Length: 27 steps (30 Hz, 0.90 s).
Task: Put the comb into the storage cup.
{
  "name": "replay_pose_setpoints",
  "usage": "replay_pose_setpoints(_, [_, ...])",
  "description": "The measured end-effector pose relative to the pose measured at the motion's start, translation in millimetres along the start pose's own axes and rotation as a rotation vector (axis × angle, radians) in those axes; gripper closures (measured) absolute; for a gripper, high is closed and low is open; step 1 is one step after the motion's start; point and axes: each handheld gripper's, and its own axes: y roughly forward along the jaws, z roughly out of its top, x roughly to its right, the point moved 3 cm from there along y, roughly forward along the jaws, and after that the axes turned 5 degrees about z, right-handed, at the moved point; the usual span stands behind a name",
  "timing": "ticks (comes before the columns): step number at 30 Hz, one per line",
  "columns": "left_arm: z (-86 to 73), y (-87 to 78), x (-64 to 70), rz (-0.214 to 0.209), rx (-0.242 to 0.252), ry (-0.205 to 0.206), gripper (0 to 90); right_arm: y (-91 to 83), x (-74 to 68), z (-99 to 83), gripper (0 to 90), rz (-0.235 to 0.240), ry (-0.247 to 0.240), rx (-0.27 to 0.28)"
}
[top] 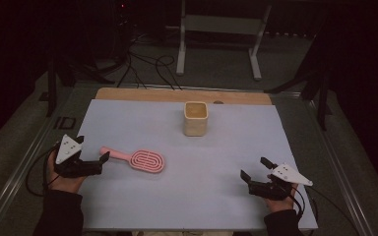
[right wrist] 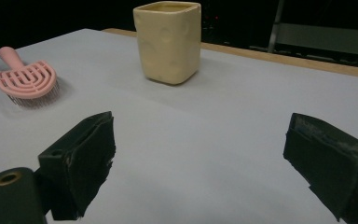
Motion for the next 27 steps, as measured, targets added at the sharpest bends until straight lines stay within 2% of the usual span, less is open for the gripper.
replay_pose_setpoints(14, [-2.9,14.5,-3.8,-0.002,-0.020,-0.021,0.2,0.7,-1.3,0.0,8.6,0.003,-0.007,0.002])
replay_pose_setpoints(27, [-3.6,27.1,-7.6,-0.002,-0.055,-0.019,0.2,1.0,-2.4,-0.2,8.6,0.005,-0.004,-0.001])
